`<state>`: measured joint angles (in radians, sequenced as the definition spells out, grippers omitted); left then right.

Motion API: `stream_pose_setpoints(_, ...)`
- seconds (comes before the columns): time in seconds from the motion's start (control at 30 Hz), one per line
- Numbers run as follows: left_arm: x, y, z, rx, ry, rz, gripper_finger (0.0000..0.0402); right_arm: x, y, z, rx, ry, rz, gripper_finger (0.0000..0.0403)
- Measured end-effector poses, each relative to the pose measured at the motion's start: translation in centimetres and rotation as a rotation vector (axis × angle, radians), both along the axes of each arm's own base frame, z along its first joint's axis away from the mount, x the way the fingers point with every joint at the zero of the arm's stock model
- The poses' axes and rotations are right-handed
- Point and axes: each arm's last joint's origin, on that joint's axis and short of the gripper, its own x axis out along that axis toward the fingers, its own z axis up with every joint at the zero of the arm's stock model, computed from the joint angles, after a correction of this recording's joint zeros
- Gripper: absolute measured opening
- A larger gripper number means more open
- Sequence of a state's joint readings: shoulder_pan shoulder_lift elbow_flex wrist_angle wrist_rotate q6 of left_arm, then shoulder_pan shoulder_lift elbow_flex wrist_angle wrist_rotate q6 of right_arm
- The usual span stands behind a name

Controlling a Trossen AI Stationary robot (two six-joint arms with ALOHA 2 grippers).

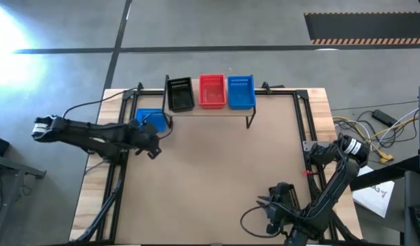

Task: Stack baskets on shelf by color
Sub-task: Stack the blue bin on the blue bins on the shelf

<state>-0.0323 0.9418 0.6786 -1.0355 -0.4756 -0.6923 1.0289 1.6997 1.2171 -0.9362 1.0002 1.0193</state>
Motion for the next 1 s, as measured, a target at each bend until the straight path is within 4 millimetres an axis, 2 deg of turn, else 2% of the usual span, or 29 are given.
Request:
stream_pose_setpoints(0.23,0.5,3.7,-1.6,-0.025,0.183,0.044,0.0114,0.1,-0.1,0.2,-0.025,-0.042,-0.002,0.0069)
stream_pose_setpoints(0.43,1.2,5.8,-3.2,-0.149,0.251,0.061,0.0166,0.1,-0.1,0.2,-0.013,-0.048,-0.009,0.0075)
stream_pose_setpoints(0.57,1.7,6.4,-4.3,-0.180,0.317,0.079,0.0191,0.1,-0.1,0.2,-0.013,-0.048,-0.009,0.0072)
stream_pose_setpoints(0.7,2.2,6.5,-4.6,-0.193,0.352,0.103,0.0194,0.1,-0.1,0.2,-0.013,-0.047,-0.009,0.0067)
stream_pose_setpoints(1.0,2.8,5.7,-2.4,-0.154,0.385,0.050,0.0177,0.1,-0.1,0.2,-0.013,-0.048,-0.009,0.0071)
